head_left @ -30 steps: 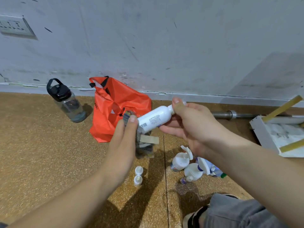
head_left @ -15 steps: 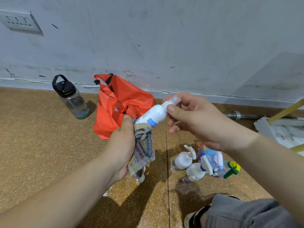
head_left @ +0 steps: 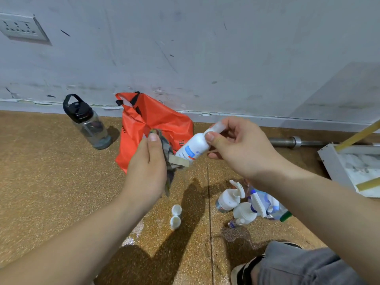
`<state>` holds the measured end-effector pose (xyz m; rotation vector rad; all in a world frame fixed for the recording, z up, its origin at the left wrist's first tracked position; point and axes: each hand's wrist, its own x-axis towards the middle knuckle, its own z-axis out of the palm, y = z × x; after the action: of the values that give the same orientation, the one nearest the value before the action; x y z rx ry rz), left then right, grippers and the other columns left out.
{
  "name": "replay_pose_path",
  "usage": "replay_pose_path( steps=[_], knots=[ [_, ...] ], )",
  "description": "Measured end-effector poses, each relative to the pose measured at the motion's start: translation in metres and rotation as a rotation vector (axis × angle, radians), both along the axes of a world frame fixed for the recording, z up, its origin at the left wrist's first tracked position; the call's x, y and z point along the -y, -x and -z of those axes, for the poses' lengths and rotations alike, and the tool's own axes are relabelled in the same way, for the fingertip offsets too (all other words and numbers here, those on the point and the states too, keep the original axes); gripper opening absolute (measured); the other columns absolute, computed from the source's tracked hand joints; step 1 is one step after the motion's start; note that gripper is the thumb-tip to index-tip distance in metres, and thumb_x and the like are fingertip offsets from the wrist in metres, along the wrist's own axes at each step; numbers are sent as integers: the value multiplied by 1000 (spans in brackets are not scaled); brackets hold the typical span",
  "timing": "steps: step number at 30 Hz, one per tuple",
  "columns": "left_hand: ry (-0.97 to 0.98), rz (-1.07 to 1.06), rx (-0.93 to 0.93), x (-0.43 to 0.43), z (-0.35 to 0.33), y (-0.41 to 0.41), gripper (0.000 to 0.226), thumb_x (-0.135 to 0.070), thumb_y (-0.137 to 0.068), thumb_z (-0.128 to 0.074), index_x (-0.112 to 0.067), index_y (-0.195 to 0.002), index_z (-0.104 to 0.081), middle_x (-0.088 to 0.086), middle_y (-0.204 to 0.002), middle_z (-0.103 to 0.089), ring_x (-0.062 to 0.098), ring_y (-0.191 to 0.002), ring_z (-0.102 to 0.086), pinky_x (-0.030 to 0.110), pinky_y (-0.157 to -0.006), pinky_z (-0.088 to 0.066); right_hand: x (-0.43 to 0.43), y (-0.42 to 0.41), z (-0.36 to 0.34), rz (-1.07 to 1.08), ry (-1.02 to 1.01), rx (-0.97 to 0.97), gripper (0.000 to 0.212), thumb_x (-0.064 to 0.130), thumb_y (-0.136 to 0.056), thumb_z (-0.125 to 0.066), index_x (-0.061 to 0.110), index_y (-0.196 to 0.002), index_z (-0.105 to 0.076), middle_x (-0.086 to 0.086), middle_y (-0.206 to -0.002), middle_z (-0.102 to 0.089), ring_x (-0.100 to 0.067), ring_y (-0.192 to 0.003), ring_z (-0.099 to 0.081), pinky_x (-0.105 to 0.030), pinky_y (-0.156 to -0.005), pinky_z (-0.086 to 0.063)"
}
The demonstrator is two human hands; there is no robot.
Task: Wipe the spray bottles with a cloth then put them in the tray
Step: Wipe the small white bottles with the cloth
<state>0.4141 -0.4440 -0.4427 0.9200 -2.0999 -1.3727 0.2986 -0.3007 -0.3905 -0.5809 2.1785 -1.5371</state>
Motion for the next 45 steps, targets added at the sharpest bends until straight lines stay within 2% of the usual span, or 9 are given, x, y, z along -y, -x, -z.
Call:
replay_pose_path(
  steps=[3, 6, 13, 17, 24, 30, 32, 34, 45],
  knots=[
    [243, 180, -106, -4, -10, -5, 37, -45, -112, -26, -27, -87, -46, -11, -76, -51, 8, -71, -50, 37, -67, -39, 0, -7, 1, -69, -50, -35, 7, 28, -86, -73, 22, -83, -69, -28, -89, -71, -45, -83, -71, -60, -77, -60],
    [405, 447, -181, -13, -16, -9, 32, -46, -110, -25, -27, -107, -52, -16, -91, -54, 6, -86, -54, 28, -74, -41, -2, -15, -4, -196, 20, -11, 19, 0, -97, -64, 13, -83, -61, -10, -71, -66, -16, -58, -68, -30, -59, -61],
    [-158, 418, -65, -8, -24, -10, 54, -49, -111, -33, -7, -99, -63, 10, -84, -68, 6, -77, -57, 25, -74, -53, -7, -24, -7, -370, -46, -224, 14, 8, -93, -70, 22, -92, -68, -6, -87, -73, -41, -76, -65, -44, -64, -51],
    [-400, 259, 178, -6, -35, 2, 46, -48, -109, -41, -21, -88, -72, -18, -72, -74, 0, -70, -64, 17, -68, -49, -6, -24, -6, -361, -3, -172, 14, 3, -93, -69, 17, -90, -68, -9, -89, -73, -36, -81, -64, -46, -77, -52],
    [442, 426, -3, -34, -20, -21, 41, -51, -106, -25, -23, -121, -51, -6, -109, -53, 17, -101, -53, 40, -88, -45, -2, -12, -5, -225, 18, -40, 19, 0, -97, -63, 15, -85, -64, -4, -73, -59, -19, -66, -53, -33, -64, -45],
    [-181, 294, -58, -12, -2, -13, 38, -46, -112, -33, -27, -117, -65, 3, -105, -73, 7, -92, -66, 21, -78, -52, 1, -5, -10, -22, 105, 145, 12, 4, -100, -63, 13, -92, -65, -12, -92, -68, -22, -84, -70, -31, -74, -64],
    [-728, 155, 34, -18, 1, -10, 43, -47, -109, -40, -18, -114, -71, 18, -104, -76, 23, -86, -72, 30, -72, -56, 1, 4, -9, 114, 144, 230, 11, 5, -101, -62, 11, -92, -63, -16, -100, -66, -25, -89, -72, -32, -75, -65],
    [-1060, 168, 9, -26, 1, -10, 48, -47, -107, -40, -14, -125, -69, 20, -114, -76, 35, -105, -73, 50, -96, -56, 2, 7, -7, 150, 181, 339, 8, 5, -101, -61, 6, -94, -61, -18, -102, -66, -24, -86, -72, -33, -74, -65],
    [-1009, 72, -150, -18, -5, -1, 43, -33, -106, -47, -4, -136, -60, 35, -126, -64, 37, -101, -65, 50, -84, -54, 1, 2, -4, 20, -15, 218, 20, 19, -101, -65, 0, -104, -66, -21, -86, -66, -19, -72, -67, -40, -80, -65]
  ],
)
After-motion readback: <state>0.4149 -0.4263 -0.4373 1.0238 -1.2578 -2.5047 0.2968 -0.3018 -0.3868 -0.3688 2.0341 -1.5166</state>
